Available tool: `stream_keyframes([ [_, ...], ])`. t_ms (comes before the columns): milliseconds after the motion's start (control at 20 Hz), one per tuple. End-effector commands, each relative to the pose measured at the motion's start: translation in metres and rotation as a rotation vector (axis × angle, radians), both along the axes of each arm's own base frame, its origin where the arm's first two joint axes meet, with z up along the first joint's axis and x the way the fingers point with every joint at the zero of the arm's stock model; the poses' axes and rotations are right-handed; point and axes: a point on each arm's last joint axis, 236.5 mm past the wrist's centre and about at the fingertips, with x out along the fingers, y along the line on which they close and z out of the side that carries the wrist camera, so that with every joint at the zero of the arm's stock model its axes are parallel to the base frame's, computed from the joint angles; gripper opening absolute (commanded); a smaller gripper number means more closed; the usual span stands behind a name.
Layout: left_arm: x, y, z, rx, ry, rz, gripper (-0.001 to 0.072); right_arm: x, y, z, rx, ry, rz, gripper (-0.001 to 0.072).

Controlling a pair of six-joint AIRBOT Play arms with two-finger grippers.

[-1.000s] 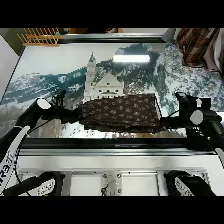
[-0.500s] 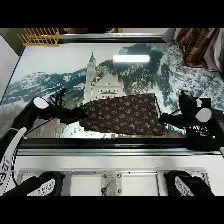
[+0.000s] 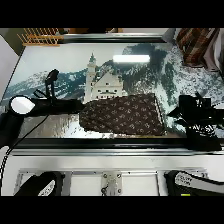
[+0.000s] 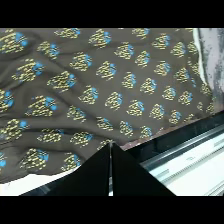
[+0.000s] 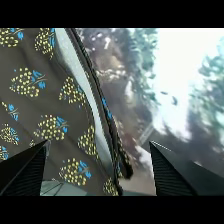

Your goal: Fold the clothes and pants, and hang the long-sleeved shirts on hangers.

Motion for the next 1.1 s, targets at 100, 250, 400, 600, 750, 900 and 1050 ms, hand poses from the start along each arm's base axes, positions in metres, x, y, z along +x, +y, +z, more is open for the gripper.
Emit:
stream_keyframes([
  [100, -0.004, -0.029, 0.02, -0.037, -0.072, -0.023, 0.0013, 0.012, 0.042, -0.049, 0.193, 0.041, 0.086, 0.0653],
  [250, -0.003, -0.035, 0.023, -0.046, -0.088, -0.025, 0.0013, 0.019, 0.081, -0.05, 0.194, 0.031, 0.193, 0.0647],
  [400, -0.006, -0.038, 0.023, -0.049, -0.083, -0.032, 0.0013, 0.036, 0.126, -0.041, 0.227, -0.024, 0.217, 0.0647],
  [600, -0.005, -0.038, 0.023, -0.057, -0.07, -0.017, 0.0013, 0.044, 0.163, -0.036, 0.211, -0.077, 0.3, 0.044],
  [750, -0.007, -0.038, 0.022, -0.055, -0.063, -0.023, 0.0013, 0.054, 0.171, -0.025, 0.194, -0.138, 0.36, 0.0002],
  [900, -0.013, -0.039, 0.019, -0.05, -0.041, -0.039, 0.0013, 0.083, 0.149, 0.005, 0.135, -0.227, 0.344, 0.0004],
  [1050, -0.014, -0.039, 0.018, -0.048, -0.037, -0.042, 0.0013, 0.134, 0.079, 0.062, -0.031, -0.348, 0.226, 0.0004],
])
